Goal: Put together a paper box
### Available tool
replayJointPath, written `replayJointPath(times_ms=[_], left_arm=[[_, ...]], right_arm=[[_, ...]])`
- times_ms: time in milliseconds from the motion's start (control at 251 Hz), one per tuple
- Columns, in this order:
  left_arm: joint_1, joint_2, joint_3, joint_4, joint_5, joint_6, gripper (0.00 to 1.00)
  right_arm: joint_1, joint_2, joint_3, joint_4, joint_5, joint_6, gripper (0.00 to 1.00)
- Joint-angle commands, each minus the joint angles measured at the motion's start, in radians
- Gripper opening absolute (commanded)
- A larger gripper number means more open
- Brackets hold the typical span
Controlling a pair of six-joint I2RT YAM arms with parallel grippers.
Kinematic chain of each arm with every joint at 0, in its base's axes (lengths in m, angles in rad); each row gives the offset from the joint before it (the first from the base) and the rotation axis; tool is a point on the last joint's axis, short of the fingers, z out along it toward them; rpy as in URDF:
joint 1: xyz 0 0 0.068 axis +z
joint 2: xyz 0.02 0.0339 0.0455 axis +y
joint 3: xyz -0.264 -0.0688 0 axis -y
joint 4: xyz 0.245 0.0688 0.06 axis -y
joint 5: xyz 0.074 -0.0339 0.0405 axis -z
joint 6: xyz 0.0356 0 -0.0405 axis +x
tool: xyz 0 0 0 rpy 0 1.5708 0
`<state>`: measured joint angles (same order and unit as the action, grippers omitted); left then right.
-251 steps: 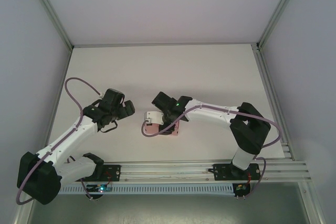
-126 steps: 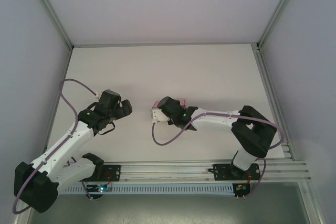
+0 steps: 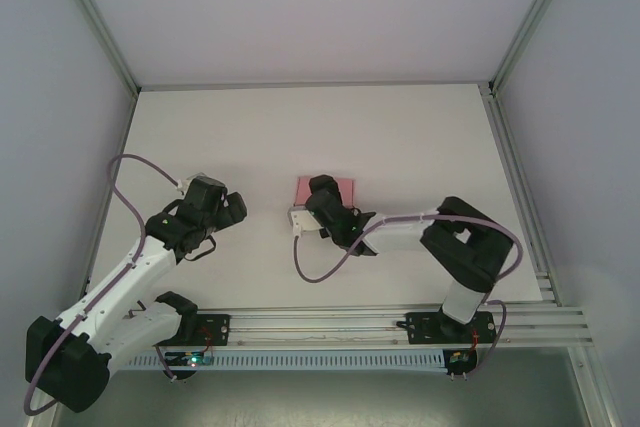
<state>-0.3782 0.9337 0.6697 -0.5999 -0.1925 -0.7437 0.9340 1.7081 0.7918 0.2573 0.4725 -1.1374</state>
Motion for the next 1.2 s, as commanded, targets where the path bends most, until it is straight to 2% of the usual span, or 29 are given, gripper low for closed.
replayJointPath(times_ms=[0,259,395,463,555,686,782,858,918,986,1038,1125,1193], left_arm=[[0.018,-0.013,0.012,-0.037,-0.024,0.01,1.0],[0.026,-0.021,0.059,-0.062,-0.06,0.036,1.0],[0.036,-0.014,0.11,-0.046,-0.117,0.081,1.0],[0.047,-0.012,0.114,-0.002,-0.165,0.116,1.0],[0.081,-0.01,0.076,0.119,-0.237,0.187,1.0],[0.176,0.01,-0.027,0.335,-0.339,0.292,1.0],[0.249,0.028,-0.14,0.577,-0.346,0.415,1.0],[0.281,0.072,-0.235,0.8,-0.319,0.494,1.0],[0.289,0.127,-0.293,0.961,-0.264,0.564,1.0],[0.291,0.195,-0.313,1.044,-0.21,0.636,1.0],[0.289,0.249,-0.309,1.063,-0.225,0.643,1.0],[0.292,0.316,-0.292,1.102,-0.211,0.645,1.0],[0.294,0.369,-0.3,1.224,-0.164,0.697,1.0]], right_arm=[[0.017,-0.131,0.045,-0.232,-0.129,0.161,0.98],[0.003,-0.407,0.055,-0.399,-0.372,0.336,0.98],[-0.047,-0.522,0.07,-0.389,-0.353,0.515,0.98],[-0.141,-0.56,0.094,-0.391,-0.387,0.673,0.98],[-0.328,-0.603,0.087,-0.336,-0.416,0.91,0.98],[-0.624,-0.632,-0.051,-0.186,-0.374,1.179,0.98],[-0.768,-0.634,-0.172,-0.058,-0.377,1.173,0.98],[-0.813,-0.628,-0.283,0.101,-0.364,1.114,0.98],[-0.825,-0.598,-0.387,0.3,-0.32,1.071,0.98],[-0.836,-0.545,-0.488,0.535,-0.312,1.063,0.98],[-0.847,-0.504,-0.537,0.661,-0.315,1.099,0.98],[-0.862,-0.444,-0.531,0.685,-0.373,1.092,0.98],[-0.866,-0.39,-0.514,0.69,-0.424,1.081,0.98]])
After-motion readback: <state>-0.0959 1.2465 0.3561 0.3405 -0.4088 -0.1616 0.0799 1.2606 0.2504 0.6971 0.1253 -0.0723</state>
